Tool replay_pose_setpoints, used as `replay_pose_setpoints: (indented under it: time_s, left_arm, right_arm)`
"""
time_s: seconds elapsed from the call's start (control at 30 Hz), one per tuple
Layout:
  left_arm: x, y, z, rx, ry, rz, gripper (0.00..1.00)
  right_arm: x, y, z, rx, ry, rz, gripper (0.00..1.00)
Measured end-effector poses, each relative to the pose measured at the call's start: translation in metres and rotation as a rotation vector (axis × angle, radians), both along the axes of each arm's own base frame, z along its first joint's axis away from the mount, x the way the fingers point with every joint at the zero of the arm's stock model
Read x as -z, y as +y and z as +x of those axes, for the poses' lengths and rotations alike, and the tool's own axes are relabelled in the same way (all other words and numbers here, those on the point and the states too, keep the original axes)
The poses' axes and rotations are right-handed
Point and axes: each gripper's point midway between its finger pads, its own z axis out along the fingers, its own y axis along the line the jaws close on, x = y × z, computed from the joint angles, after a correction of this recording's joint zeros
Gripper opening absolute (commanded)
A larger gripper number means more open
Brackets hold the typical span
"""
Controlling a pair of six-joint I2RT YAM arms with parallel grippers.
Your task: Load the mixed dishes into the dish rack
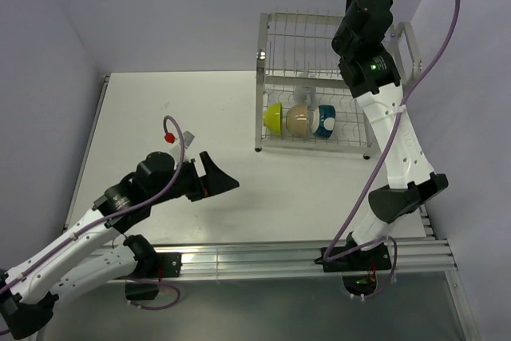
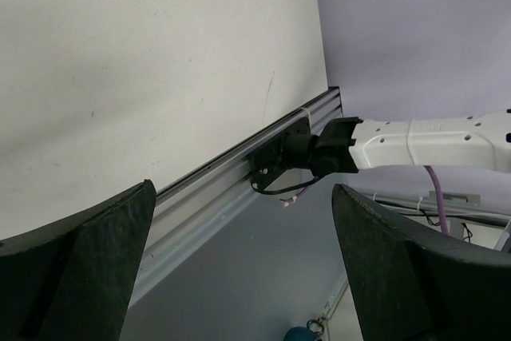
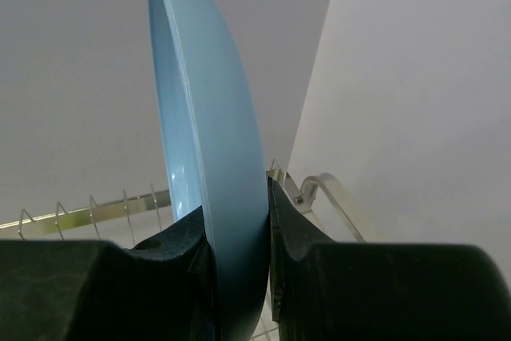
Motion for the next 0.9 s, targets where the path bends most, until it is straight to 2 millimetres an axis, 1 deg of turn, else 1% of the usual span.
replay_pose_setpoints:
  time_s: [0.1,0.23,0.3,0.33,0.37,0.47,0.63,0.73,0.9]
  left_arm:
    - [0.007,-0.006,0.000,0.021,0.024,0.014,0.99]
    - [0.015,-0.012,0.000,0.047,0.052,0.029,0.99]
    - [0.016,-0.013,0.000,0.051,0.058,0.033,0.99]
    - [0.016,-0.013,0.000,0.053,0.059,0.033,0.99]
    - [0.015,-0.013,0.000,0.054,0.058,0.032,0.99]
    - [0.010,-0.014,0.000,0.057,0.047,0.027,0.99]
    - [-0.003,-0.015,0.002,0.059,0.022,0.013,0.99]
    - [-0.003,-0.015,0.002,0.059,0.023,0.014,0.99]
    - [-0.003,-0.015,0.002,0.059,0.023,0.014,0.99]
  right_arm:
    - [0.003,-0.005,0.009,-0.025,0.009,0.005,0.00]
    - [0.023,-0.005,0.028,-0.066,0.062,0.006,0.00]
    - [0.037,-0.004,0.038,-0.088,0.098,0.008,0.00]
    - [0.042,-0.001,0.043,-0.106,0.108,0.017,0.00]
    - [0.044,0.002,0.046,-0.131,0.106,0.025,0.00]
    - [0.050,0.006,0.049,-0.162,0.122,0.036,0.00]
    - [0.056,0.006,0.051,-0.163,0.120,0.067,0.00]
    - [0.060,0.005,0.050,-0.161,0.102,0.094,0.00]
    - [0.063,0.002,0.042,-0.161,0.092,0.119,0.00]
